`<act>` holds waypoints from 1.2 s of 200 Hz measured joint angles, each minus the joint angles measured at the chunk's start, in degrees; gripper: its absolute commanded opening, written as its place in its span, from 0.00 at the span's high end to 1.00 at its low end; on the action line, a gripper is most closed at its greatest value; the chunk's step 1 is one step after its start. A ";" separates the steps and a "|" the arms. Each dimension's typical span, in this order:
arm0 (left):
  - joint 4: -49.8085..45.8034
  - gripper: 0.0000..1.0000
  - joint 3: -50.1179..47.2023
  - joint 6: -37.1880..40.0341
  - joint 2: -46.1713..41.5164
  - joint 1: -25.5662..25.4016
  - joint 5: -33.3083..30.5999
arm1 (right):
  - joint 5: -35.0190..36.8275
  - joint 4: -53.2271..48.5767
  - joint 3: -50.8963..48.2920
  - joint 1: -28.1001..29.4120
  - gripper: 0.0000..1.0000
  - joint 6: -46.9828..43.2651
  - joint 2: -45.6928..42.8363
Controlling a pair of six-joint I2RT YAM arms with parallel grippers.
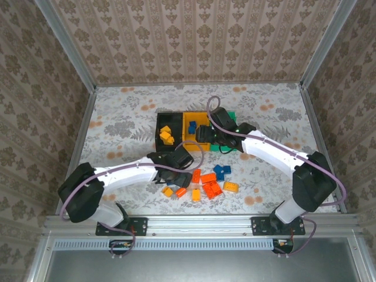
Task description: Sort the legos into containers by color
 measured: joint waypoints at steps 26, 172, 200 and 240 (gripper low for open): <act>-0.02 0.39 0.87 0.33 1.60 -0.85 -1.40 | 0.15 0.55 -0.52 -0.59 0.23 0.46 -1.66; -1.53 0.69 7.39 1.53 1.88 -0.66 -3.41 | 1.05 1.22 -4.87 -4.28 0.23 1.42 -6.54; -0.42 0.68 15.30 3.48 2.25 3.72 -3.48 | 1.31 1.16 -7.45 -5.57 0.23 2.10 -9.70; 3.23 0.68 28.13 6.40 10.58 9.75 -3.61 | 2.03 0.94 -10.49 -7.10 0.23 2.32 -13.97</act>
